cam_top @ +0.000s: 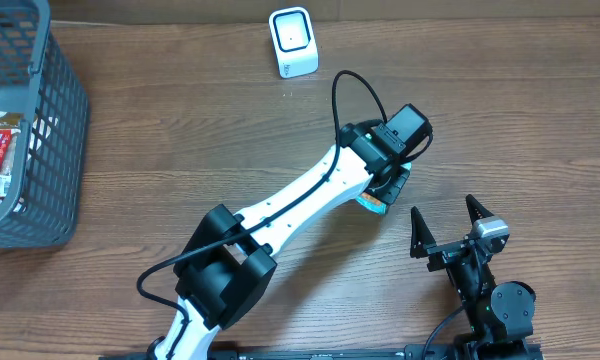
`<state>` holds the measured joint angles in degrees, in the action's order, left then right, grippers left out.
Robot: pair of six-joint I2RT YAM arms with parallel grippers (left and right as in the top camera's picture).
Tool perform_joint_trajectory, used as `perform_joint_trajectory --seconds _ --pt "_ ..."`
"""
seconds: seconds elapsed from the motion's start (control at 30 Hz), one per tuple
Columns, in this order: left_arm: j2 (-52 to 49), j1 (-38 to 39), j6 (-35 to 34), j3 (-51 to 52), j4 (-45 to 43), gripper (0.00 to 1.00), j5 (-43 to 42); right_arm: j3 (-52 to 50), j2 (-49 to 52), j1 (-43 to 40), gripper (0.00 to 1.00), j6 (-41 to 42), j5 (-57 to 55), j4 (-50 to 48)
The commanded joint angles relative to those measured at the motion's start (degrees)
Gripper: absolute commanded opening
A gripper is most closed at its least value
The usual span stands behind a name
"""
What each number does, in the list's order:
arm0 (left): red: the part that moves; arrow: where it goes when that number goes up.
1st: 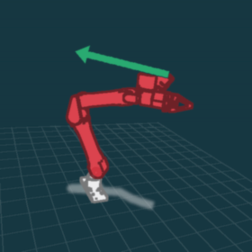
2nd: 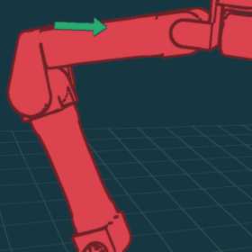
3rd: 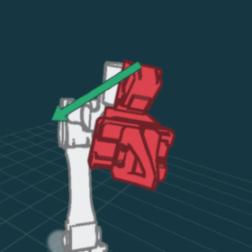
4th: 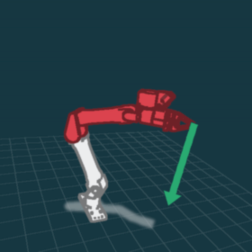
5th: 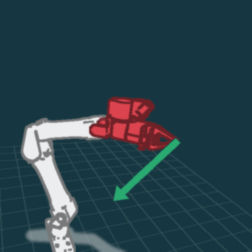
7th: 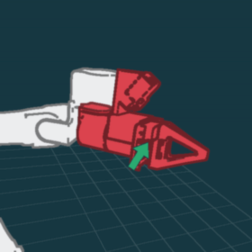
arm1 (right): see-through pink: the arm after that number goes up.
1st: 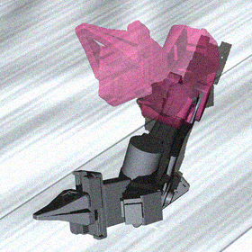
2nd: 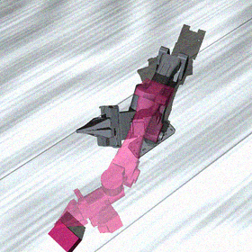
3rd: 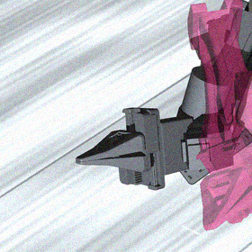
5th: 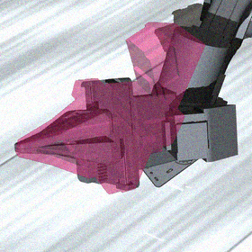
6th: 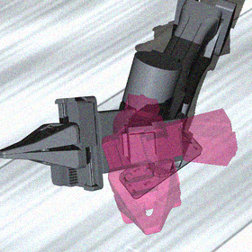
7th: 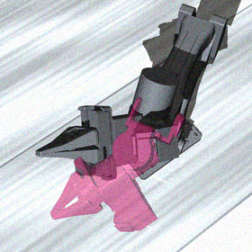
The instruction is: Scan the item barcode
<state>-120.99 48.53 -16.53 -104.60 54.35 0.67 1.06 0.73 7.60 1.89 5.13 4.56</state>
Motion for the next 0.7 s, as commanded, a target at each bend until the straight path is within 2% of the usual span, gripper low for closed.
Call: perform_joint_trajectory --seconds 0.0,0.23,0.67 --pt "4.87 -1.51 -0.15 -1.44 0.00 0.52 -0.22 -0.61 -0.57 0.00 1.00 0.28 0.09 -0.22" --pt "5.95 -4.59 -0.37 -1.44 4.50 0.51 2.19 -0.61 -0.57 0.00 1.00 0.28 0.09 -0.24" --pt "5.95 -9.14 -6.45 -0.87 13.90 0.51 5.38 -0.61 -0.57 0.00 1.00 0.28 0.09 -0.24"
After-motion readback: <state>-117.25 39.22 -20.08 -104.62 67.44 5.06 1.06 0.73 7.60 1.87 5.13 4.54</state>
